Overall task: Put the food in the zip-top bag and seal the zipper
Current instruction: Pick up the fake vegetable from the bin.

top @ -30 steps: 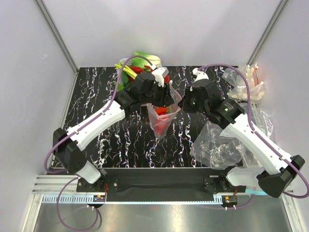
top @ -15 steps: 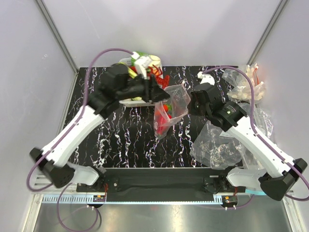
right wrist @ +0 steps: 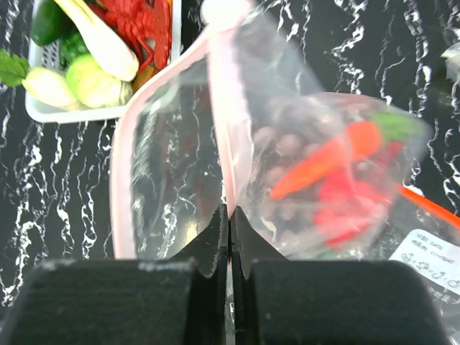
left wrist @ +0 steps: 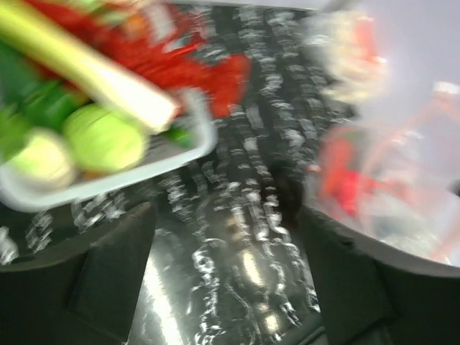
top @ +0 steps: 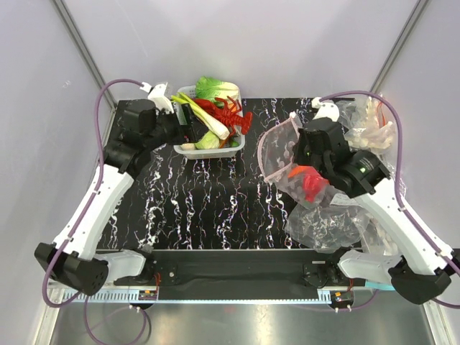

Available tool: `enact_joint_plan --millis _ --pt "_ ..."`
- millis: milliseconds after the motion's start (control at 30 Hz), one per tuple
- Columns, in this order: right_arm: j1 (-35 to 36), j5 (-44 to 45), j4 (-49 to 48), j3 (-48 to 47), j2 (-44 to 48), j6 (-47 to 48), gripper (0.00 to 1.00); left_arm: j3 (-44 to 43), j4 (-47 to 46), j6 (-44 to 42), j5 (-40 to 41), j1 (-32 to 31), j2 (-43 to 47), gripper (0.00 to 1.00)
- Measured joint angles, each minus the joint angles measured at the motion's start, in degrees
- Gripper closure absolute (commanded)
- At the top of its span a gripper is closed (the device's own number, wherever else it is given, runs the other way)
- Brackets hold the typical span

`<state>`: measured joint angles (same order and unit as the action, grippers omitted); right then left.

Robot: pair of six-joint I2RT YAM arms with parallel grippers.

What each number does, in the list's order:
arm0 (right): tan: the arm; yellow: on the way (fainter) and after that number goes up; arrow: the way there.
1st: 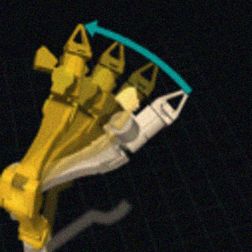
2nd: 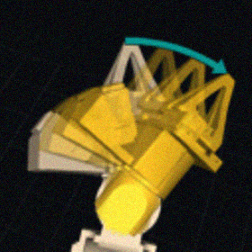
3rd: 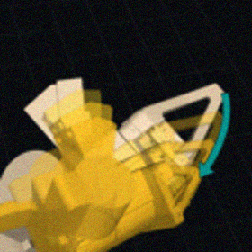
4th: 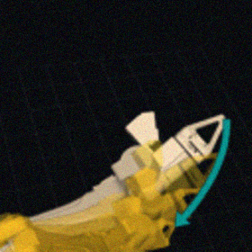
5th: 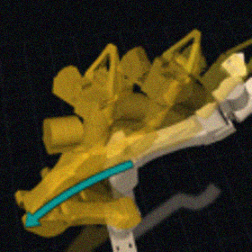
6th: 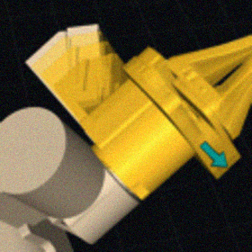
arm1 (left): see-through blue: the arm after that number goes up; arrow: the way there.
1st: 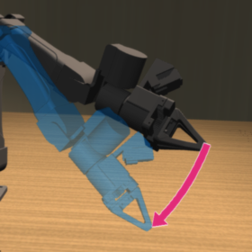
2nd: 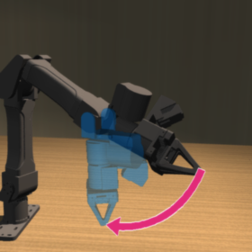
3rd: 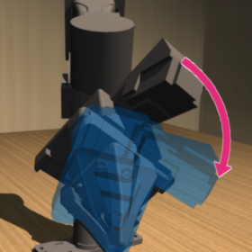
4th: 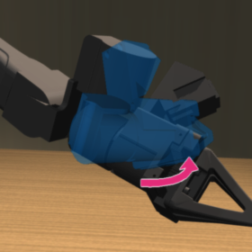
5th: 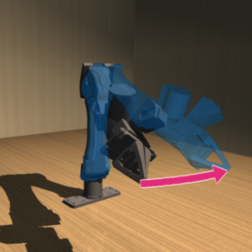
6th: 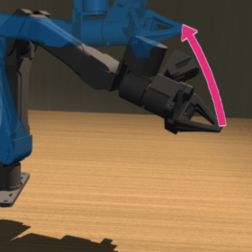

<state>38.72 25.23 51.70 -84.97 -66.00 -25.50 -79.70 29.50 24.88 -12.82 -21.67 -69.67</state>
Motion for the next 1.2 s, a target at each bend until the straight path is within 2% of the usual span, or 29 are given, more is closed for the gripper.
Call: enact_joint_plan --millis 300,600,767,967,1100,1200 --pt "-0.1 -4.0 -5.9 10.3 -6.0 0.1 1.00 5.7 -0.9 -0.2 11.2 9.3 -8.3 0.01" --pt "-0.1 -6.5 -10.6 12.9 -7.2 0.2 1.00 5.9 -6.2 -1.9 10.9 16.9 -19.6 0.02" --pt "-0.1 -6.9 -12.0 13.3 -7.1 0.0 1.00 4.4 -8.5 -4.0 7.4 17.1 -25.1 0.05" --pt "-0.1 -6.9 -13.7 15.9 -7.0 -1.3 1.00 4.4 -12.1 -5.7 4.2 16.6 -25.4 0.11" --pt "-0.1 -7.4 -14.3 16.5 -6.9 -2.5 1.00 4.4 -13.1 -7.5 6.0 14.3 -25.5 0.14" --pt "-0.1 -8.0 -14.5 16.5 -6.4 -3.4 1.00 3.9 -12.8 -8.4 7.4 11.8 -26.6 0.21"
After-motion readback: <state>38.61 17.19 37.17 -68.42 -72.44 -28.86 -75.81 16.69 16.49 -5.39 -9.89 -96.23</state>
